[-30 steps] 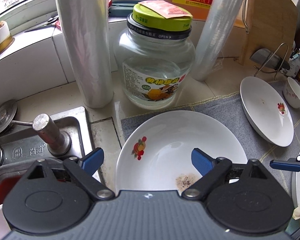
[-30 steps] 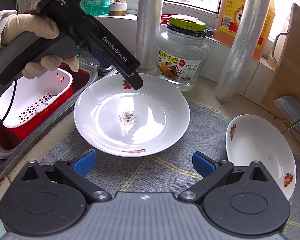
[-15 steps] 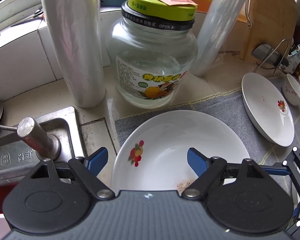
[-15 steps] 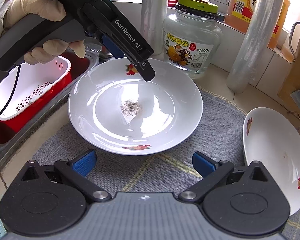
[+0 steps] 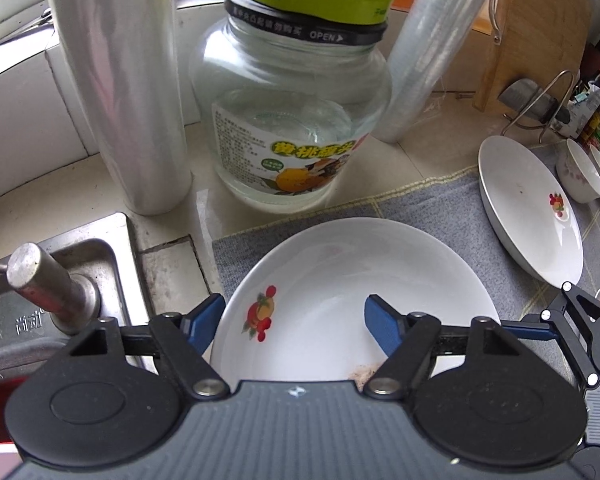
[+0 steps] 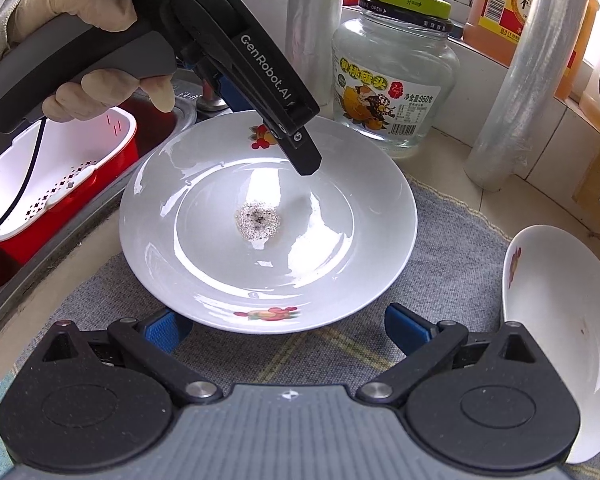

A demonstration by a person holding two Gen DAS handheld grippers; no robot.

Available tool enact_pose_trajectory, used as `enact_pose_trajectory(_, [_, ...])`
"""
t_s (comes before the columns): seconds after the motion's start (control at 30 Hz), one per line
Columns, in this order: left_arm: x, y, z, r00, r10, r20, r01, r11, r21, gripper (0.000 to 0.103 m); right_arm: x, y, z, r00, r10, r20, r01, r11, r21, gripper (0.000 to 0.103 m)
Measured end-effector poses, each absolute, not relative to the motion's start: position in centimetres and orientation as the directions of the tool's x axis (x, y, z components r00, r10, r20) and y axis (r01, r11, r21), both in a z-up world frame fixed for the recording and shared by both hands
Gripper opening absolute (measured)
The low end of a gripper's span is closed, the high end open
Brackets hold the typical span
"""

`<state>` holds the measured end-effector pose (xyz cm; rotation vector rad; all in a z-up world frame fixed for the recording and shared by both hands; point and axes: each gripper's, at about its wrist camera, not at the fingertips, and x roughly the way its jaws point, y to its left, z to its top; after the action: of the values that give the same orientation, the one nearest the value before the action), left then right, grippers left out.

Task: Organize plates and bowls
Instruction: 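Close the left gripper on the rim of the white plate, then lift the white plate with the left gripper and carry it toward the sink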

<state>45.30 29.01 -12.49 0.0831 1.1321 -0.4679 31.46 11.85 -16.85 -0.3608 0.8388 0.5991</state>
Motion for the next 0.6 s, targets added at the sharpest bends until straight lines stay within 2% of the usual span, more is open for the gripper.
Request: enact_pose_trajectory(0.6, [46.34,28.7,-12.49,0.264,-0.324,-0.908,0.467,0.867,-0.174,0.075,31.34,12.24,-17.16,0.524,0.408,-0.747,-0.671,0.738,-0.068,0.103])
